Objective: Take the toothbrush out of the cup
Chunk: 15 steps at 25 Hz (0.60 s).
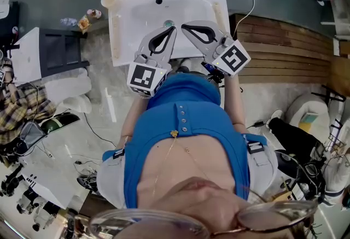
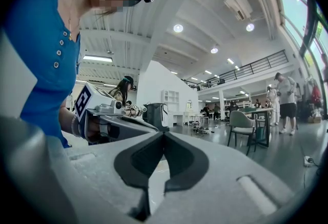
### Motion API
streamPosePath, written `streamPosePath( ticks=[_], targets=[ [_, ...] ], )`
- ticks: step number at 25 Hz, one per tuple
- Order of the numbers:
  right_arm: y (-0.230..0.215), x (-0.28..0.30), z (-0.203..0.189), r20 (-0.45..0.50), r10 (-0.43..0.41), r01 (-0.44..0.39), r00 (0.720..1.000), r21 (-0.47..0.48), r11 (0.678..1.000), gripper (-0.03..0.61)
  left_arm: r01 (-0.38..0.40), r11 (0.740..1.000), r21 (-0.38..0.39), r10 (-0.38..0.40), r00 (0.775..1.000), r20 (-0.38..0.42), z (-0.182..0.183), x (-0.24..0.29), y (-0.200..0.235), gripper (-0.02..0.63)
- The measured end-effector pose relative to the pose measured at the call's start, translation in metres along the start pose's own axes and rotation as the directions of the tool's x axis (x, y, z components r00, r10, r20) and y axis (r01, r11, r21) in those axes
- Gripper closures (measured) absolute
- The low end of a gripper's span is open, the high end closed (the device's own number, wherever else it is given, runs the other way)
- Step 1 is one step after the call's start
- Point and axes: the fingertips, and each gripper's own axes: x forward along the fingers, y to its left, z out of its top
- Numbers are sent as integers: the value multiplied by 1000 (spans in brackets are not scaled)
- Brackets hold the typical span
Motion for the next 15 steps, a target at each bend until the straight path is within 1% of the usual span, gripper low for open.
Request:
streamPosePath(
  ticks=[10,15],
  targets=[
    [-3,-2,0,-4,-12,11,1000,-6,1000,577,2,1000,-2,-2,1000,-6,3,2,0,612],
    [-6,-6,2,3,-27,27,1000,5,1000,577,16,1000,5,-16,1000,11,3,3,-3,612]
  ],
)
